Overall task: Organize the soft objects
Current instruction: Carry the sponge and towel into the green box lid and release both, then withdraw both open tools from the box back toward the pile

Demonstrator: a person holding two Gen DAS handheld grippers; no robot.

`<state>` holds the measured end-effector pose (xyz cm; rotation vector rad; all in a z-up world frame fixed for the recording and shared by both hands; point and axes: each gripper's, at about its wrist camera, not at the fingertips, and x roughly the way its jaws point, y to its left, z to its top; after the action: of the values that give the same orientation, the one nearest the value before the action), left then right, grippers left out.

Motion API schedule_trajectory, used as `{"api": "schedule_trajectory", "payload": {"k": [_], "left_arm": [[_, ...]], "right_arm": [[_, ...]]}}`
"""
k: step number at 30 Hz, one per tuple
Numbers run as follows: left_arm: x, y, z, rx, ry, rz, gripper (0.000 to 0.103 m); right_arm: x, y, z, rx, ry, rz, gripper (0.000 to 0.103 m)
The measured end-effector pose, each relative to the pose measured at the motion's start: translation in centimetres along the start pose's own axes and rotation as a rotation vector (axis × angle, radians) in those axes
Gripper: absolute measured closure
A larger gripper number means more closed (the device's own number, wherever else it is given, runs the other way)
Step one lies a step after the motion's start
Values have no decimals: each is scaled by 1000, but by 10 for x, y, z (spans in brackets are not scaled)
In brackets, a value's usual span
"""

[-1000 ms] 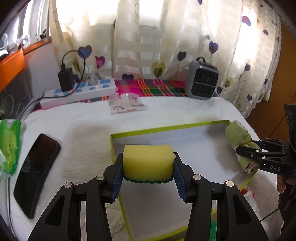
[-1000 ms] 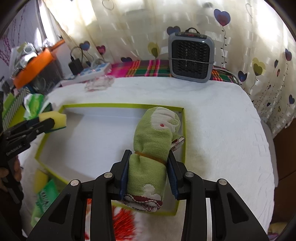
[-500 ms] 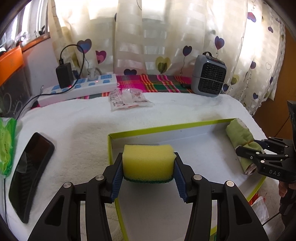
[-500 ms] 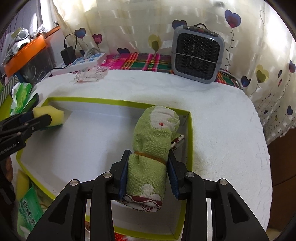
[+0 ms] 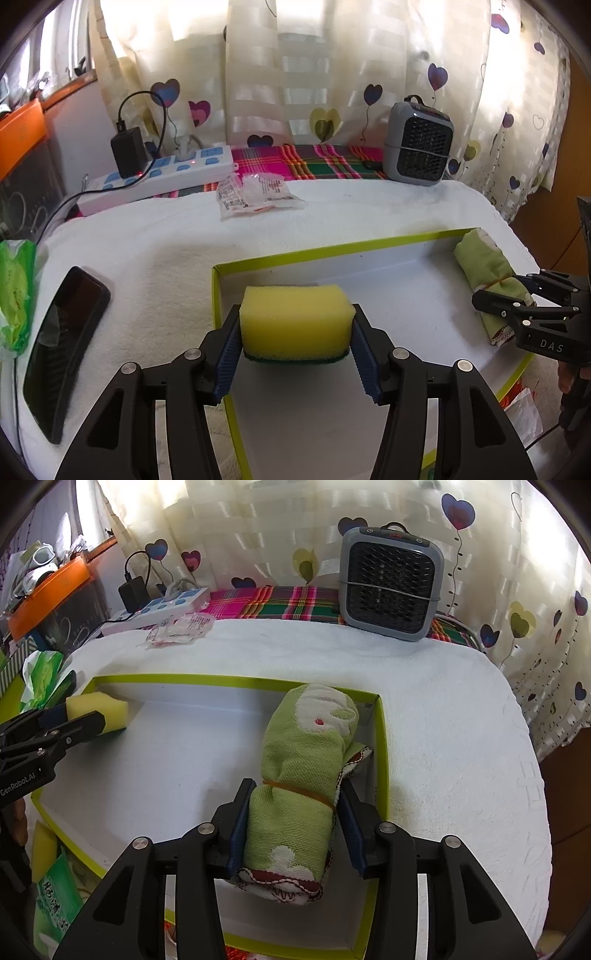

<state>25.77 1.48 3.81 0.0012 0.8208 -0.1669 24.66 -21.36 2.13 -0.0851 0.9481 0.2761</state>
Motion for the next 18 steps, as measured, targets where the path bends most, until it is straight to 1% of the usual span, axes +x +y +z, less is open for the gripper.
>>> {"api": "schedule_trajectory", "payload": {"k": [6,8,11,18], "left_arm": [[-3,3,-1,-18,-2,6,46],[-4,4,-1,-28,-4,-6,44],[-7,5,-1,-38,-15,-19,40],[-11,4,-1,-36,-28,-8,39]], "right_arm": [[-1,1,-1,0,-10,4,48],[-1,1,-1,6,-14,13,45],[-2,2,-1,11,-23,21,41],[-8,3,-2,16,-52,31,35]]}}
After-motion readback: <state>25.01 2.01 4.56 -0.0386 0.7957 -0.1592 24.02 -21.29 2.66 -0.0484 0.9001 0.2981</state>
